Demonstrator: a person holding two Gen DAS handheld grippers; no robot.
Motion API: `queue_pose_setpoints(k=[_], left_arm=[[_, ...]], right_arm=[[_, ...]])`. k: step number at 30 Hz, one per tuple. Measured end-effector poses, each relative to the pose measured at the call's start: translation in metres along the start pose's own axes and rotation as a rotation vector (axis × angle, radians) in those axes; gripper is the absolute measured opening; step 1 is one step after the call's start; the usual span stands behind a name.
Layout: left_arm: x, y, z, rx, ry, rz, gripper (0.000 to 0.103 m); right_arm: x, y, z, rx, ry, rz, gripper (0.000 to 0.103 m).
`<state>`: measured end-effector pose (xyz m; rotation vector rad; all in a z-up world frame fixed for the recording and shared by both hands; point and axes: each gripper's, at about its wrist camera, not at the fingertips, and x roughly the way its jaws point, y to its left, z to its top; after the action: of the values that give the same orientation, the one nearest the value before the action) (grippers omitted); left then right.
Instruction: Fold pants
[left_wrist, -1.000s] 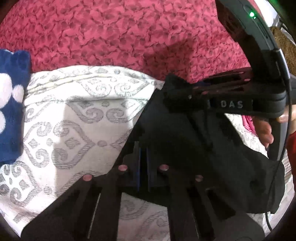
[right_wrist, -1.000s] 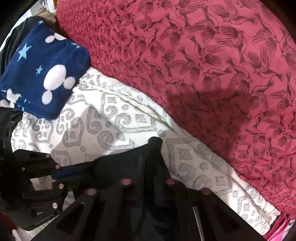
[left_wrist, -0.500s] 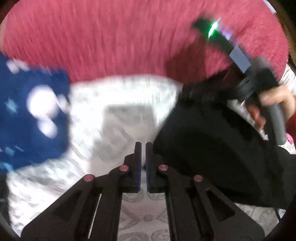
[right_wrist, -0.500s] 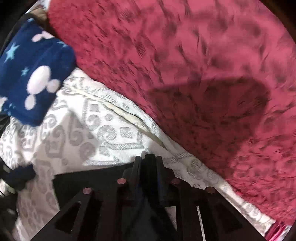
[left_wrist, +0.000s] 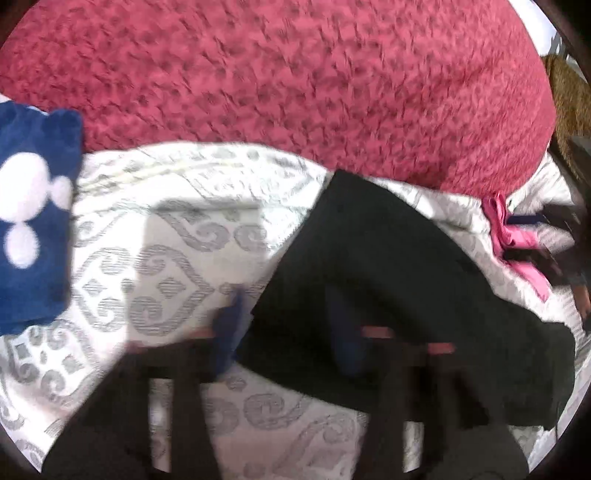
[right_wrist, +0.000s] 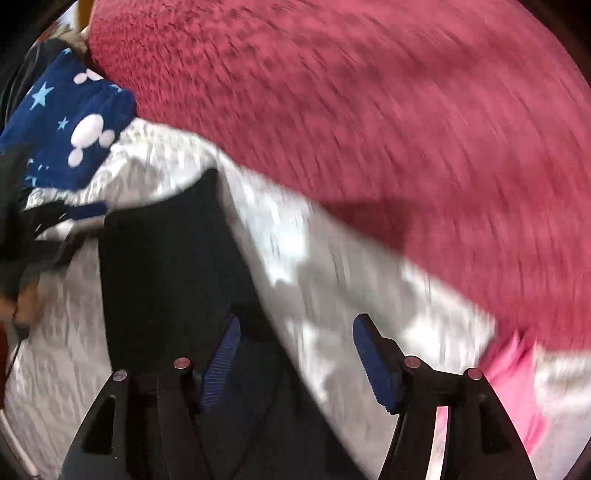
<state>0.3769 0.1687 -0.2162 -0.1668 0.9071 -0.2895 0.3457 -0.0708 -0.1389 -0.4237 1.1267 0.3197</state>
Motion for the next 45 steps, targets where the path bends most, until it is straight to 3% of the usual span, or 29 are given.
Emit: queue_pose_setpoints(k=[4,8,10,12,13,15,17,19,20,22,23,24,29,32,34,35,36,39,43,45], left_arm=[[0.001,-0.005,-0.005,0.019,-0.004,0.031,0.006],[-0.054,-0.008,-0.005,-0.023,-0.096,0.06,0.006],[-0.064,-0.003,0.002,-0.007,-0.132,0.063,0.006],[-0.053,-0.003,-0.002,0.013,-0.163,0.123,0.005],[-0.043,-0.004,-0.005,0.032,-0.155,0.166,0.005],[-0.018,0.003,-0.01,0.06,-0.059,0.241,0.005],[-0.004,0.018,-0.015,0.02,0.022,0.235,0.005],[-0.011,0.026,-0.011,-0.021,0.011,0.21,0.006],[-0.018,0.03,-0.008,-0.034,-0.012,0.188,0.008],[-0.027,0.035,-0.006,-0.043,-0.032,0.138,0.032],[-0.03,0.038,-0.005,-0.05,-0.04,0.116,0.054],[-0.031,0.041,-0.006,-0.056,-0.045,0.101,0.063],[-0.009,0.037,-0.016,-0.012,0.055,0.044,0.065],[-0.006,0.02,-0.024,0.076,0.029,0.078,0.078],[-0.006,0.013,-0.022,0.098,0.012,0.068,0.076],[-0.007,0.01,-0.019,0.112,0.001,0.048,0.058],[-0.008,0.008,-0.018,0.123,-0.005,0.023,0.024],[-0.008,0.0,-0.014,0.155,-0.018,0.04,0.014],[-0.016,0.0,-0.014,0.18,-0.033,0.053,0.014],[-0.015,0.007,-0.012,0.154,-0.017,0.044,0.021]], right_arm=[[-0.019,-0.023,-0.09,0.132,-0.002,-0.069,0.065],[-0.051,-0.061,-0.181,0.356,0.028,-0.165,0.065],[-0.07,-0.082,-0.213,0.446,0.03,-0.227,0.065],[-0.092,-0.111,-0.251,0.596,0.016,-0.271,0.065],[-0.099,-0.126,-0.272,0.708,0.011,-0.265,0.065],[-0.103,-0.138,-0.299,0.82,0.014,-0.229,0.065],[-0.1,-0.136,-0.314,0.855,0.022,-0.217,0.065],[-0.092,-0.126,-0.318,0.831,0.04,-0.222,0.065],[-0.087,-0.117,-0.314,0.82,0.045,-0.22,0.065],[-0.081,-0.109,-0.311,0.791,0.041,-0.208,0.065],[-0.078,-0.103,-0.302,0.768,0.03,-0.204,0.065],[-0.074,-0.095,-0.291,0.741,0.019,-0.198,0.065],[-0.062,-0.061,-0.206,0.533,-0.06,-0.1,0.065],[-0.042,-0.034,-0.159,0.422,-0.077,-0.042,0.065],[-0.028,-0.016,-0.132,0.351,-0.087,-0.02,0.065],[-0.021,-0.005,-0.111,0.301,-0.097,-0.006,0.065],[-0.015,0.005,-0.089,0.255,-0.11,0.02,0.065],[0.004,0.032,-0.036,0.155,-0.12,0.097,0.065],[0.038,0.053,0.024,0.07,-0.114,0.155,0.066],[0.056,0.057,0.048,0.07,-0.094,0.215,0.066]])
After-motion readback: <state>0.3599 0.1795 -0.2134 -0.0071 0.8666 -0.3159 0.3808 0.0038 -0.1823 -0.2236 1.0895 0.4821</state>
